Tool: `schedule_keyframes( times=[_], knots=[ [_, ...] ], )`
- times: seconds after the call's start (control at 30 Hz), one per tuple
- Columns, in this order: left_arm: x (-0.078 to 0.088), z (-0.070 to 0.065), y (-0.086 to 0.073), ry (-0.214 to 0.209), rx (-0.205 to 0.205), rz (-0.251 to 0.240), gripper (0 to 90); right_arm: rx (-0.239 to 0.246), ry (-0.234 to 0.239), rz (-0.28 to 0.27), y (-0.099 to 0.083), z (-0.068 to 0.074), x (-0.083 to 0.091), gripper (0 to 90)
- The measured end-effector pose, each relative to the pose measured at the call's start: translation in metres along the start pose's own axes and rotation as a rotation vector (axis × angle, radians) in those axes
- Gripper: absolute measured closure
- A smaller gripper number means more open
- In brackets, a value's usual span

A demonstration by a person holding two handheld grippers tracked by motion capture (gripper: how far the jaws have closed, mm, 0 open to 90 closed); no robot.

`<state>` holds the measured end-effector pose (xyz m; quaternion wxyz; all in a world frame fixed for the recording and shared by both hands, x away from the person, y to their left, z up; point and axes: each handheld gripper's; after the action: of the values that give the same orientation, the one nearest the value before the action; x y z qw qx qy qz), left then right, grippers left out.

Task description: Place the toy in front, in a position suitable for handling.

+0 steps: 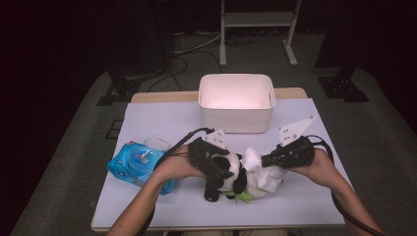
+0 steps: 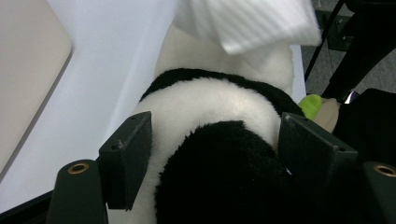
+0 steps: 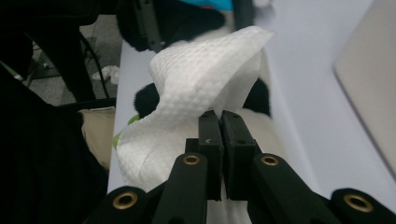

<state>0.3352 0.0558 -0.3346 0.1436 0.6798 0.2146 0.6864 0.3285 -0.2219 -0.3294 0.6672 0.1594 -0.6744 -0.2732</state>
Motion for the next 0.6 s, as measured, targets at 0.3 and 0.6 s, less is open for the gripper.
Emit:
schedule_keyframes(
  times=[0.3, 0.6],
  knots=[
    [-0.003, 0.001, 0.003, 0.004, -0.010, 0.012, 21.4, -0.005, 0.043, 0.041, -0.002, -0.001, -0.013, 86.5],
    [-0.027, 0.010, 0.012, -0.066, 0.025, 0.043, 17.1, -0.006, 0.044, 0.047, -0.002, -0.001, -0.014, 86.3]
  ],
)
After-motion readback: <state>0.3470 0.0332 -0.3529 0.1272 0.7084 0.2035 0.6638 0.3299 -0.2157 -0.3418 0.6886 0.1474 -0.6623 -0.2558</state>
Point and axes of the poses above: each handheld gripper's, and its own axes: x roughly backward along the jaws, y roughly out of its top, z roughly to its left, and after that the axes turned 14 degrees about z, right-handed
